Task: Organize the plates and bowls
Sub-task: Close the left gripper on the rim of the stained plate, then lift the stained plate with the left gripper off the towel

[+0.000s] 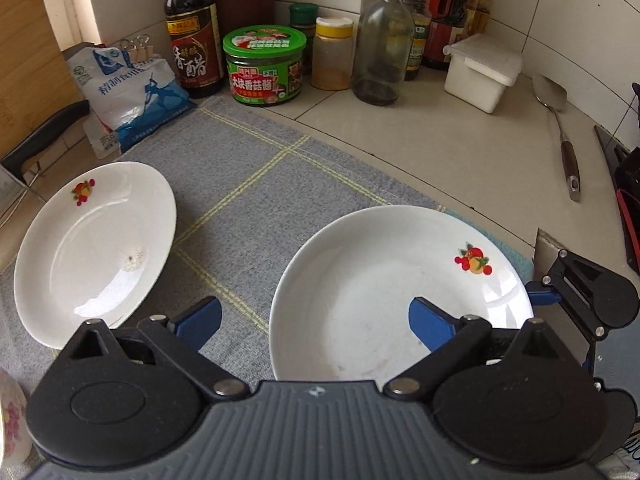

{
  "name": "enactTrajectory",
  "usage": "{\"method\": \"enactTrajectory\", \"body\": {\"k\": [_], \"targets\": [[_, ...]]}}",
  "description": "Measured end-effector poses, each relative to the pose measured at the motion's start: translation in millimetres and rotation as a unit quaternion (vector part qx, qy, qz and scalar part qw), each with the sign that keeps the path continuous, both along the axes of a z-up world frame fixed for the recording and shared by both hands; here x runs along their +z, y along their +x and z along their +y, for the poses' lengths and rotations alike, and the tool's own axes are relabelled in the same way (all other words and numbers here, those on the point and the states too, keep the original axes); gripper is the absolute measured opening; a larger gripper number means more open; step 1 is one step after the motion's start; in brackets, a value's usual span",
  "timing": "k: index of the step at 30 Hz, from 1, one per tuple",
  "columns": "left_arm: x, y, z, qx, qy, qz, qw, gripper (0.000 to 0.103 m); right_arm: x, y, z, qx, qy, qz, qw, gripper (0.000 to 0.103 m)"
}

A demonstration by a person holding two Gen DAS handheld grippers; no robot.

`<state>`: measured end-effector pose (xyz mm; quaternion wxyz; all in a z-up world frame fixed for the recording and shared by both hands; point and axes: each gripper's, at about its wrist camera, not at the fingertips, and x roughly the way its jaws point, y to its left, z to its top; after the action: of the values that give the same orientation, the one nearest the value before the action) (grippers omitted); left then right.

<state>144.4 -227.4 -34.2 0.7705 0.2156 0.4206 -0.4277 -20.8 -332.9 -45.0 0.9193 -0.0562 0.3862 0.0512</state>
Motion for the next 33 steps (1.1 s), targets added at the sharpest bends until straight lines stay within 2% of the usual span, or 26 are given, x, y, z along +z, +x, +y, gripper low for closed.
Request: {"method": "enactTrajectory", "body": {"k": [3, 6, 9, 12, 23, 33], "targets": [[-6.4, 8.2, -12.0, -0.017, 0.006, 0.019, 0.9997, 0.091, -0.5, -2.2, 0.0, 0.002, 0.002, -0.005, 1.0, 0.103], [-11.4, 13.5, -20.0, -0.035, 0.015, 0.043, 0.9984, 0.081, -0.2, -1.6, -0.6, 0.004, 0.001, -0.003, 1.0, 0.103], [-15.9, 16.3, -27.1, -0.05, 0.031, 0.046, 0.9972, 0.079, -0.3, -1.3, -1.0, 0.006, 0.001, -0.003, 1.0, 0.103], [-18.9, 19.8, -31.1, -0.064, 0.037, 0.06, 0.9954, 0.071, 0.1, -0.9, -1.1, 0.008, 0.001, -0.001, 1.0, 0.103], [-23.7, 25.9, -36.7, -0.086, 0.049, 0.076, 0.9922, 0.07, 1.7, 2.0, -1.0, 0.013, -0.001, 0.006, 1.0, 0.103], [-18.6, 29.2, -34.7, -0.079, 0.036, 0.076, 0.9933, 0.068, 4.8, 7.5, -2.1, 0.006, 0.004, 0.016, 1.0, 0.103]]}}
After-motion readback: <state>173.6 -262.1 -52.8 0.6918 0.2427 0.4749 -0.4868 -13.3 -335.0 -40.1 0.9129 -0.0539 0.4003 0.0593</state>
